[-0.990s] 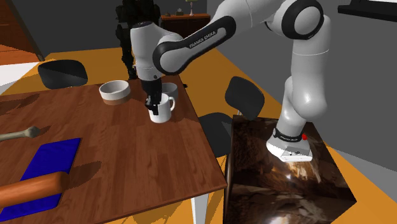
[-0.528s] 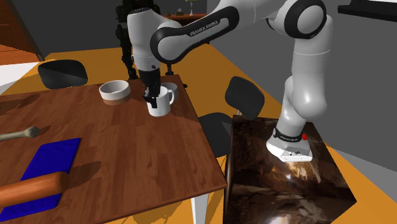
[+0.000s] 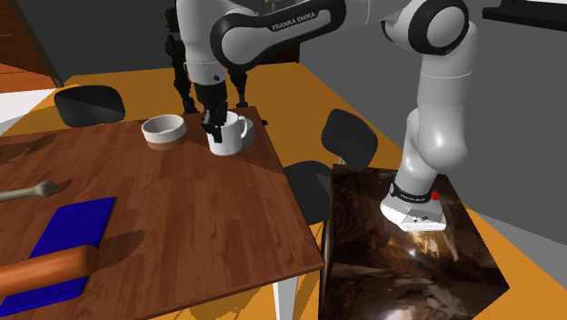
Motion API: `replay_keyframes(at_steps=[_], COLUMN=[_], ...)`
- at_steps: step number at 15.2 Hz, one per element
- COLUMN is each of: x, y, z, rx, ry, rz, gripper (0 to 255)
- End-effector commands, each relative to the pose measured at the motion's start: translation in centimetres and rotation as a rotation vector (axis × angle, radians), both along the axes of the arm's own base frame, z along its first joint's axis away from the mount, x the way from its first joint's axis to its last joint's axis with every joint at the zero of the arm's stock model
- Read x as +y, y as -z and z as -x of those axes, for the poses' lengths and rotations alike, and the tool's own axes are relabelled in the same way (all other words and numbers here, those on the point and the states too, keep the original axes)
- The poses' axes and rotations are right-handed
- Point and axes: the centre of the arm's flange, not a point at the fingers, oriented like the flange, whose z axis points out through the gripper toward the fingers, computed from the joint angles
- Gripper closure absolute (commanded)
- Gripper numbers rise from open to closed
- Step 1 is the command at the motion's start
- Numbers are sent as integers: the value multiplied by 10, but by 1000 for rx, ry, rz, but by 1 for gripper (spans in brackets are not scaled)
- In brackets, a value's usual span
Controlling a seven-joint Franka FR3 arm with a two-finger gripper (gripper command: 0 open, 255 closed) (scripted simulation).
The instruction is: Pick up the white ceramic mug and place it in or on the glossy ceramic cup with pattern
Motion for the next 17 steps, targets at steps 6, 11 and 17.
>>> replay_keyframes(at_steps=[6, 11, 17], x=[-52, -117, -194], y=[-18, -24, -32], z=[-9, -20, -33], rx=[0, 0, 0], ry=[0, 0, 0], rz=[0, 0, 0], gripper=[255, 255, 255])
